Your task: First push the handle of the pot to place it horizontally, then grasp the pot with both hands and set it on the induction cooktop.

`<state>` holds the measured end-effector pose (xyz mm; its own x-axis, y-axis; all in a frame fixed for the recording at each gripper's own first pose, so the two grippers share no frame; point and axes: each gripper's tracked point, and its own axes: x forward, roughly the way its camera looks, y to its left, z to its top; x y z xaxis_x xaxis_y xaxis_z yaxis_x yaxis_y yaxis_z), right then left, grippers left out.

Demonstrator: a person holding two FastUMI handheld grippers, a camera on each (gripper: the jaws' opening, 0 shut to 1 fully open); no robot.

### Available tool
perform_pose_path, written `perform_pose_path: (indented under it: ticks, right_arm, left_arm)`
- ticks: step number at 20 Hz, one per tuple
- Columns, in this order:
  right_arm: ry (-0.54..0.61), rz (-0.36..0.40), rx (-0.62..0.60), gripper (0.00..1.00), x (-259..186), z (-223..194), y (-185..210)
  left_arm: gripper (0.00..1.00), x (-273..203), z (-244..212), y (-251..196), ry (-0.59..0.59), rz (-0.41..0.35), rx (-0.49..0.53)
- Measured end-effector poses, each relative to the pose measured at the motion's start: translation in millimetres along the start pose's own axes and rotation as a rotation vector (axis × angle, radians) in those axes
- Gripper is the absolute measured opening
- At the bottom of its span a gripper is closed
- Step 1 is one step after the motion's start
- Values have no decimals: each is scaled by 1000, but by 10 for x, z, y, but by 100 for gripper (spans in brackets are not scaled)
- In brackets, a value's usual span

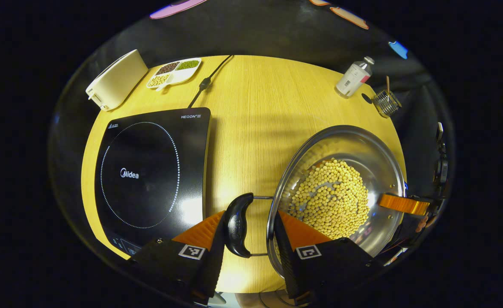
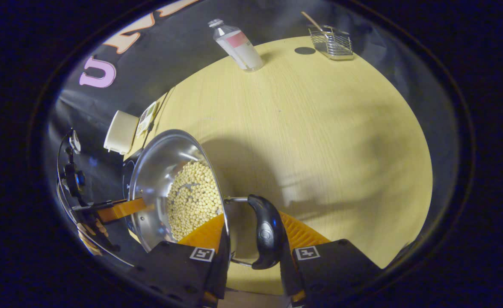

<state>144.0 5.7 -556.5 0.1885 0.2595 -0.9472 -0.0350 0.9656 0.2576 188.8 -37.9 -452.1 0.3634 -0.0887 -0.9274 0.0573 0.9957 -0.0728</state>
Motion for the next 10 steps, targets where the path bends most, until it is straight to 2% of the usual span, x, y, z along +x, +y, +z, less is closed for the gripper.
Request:
perform_pose_path:
  ticks: [7, 8, 10]
  right_arm:
    - [-39, -22, 19, 48, -323, -200, 39]
    - [-48, -27, 26, 54, -349, -221, 51]
    - [-63, -35, 38, 53, -397, -257, 104]
  left_arm:
    - [63, 53, 66, 30, -15, -38, 55]
    - [63, 60, 78, 36, -19, -44, 64]
    - [63, 77, 104, 48, -27, -52, 77]
